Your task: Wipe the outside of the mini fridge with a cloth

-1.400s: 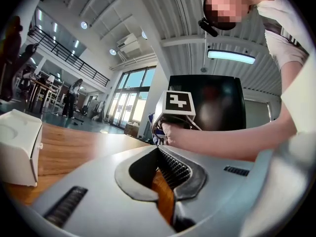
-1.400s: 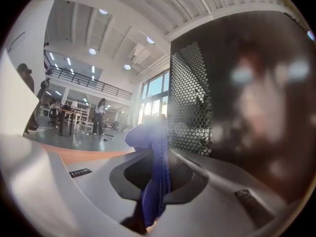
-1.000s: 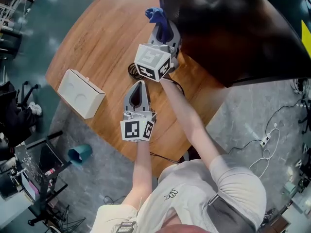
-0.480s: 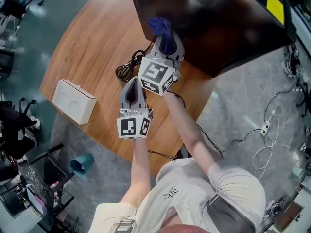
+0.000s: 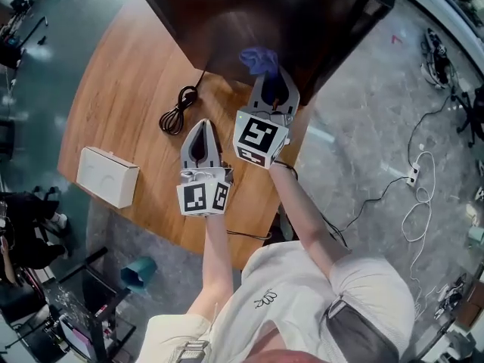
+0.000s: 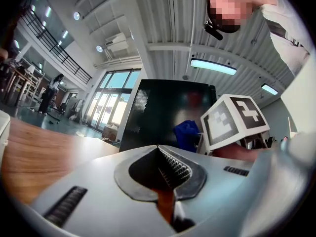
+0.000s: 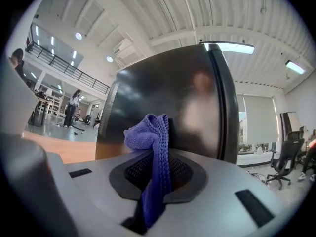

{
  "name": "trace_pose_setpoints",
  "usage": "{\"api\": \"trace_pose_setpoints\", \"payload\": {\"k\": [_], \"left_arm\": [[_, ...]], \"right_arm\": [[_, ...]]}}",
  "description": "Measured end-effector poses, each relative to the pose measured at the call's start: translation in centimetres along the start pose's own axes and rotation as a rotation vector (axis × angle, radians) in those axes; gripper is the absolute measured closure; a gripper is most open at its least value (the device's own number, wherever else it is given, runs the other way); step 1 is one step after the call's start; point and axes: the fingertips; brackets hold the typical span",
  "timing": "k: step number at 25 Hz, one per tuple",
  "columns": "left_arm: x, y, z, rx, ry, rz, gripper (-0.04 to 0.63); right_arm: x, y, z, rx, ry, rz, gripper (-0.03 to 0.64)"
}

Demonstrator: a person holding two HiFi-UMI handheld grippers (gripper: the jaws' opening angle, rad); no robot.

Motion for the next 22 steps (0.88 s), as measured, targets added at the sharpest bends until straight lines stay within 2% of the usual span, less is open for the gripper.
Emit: {"api": "trace_pose_setpoints", "payload": {"k": [10, 22], "left_arm": [[-0.4, -0.1, -3.1, -0.045, 0.005, 0.019, 0.591], [-0.2, 0.2, -4.3, -0.066, 0.014, 0.030, 0.591]], "right_arm": [[-1.4, -3.2, -6.8, -0.090, -0.006, 0.023, 0.555], [-2.6, -4.6, -10.9, -0.154, -0.016, 0.044, 0.555]]}}
Point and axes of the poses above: the fingertips, and each gripper's own axes: y forward along the fingers, z to its left, x out of its top, and after that the axes turned 9 degrees about -y, right-handed
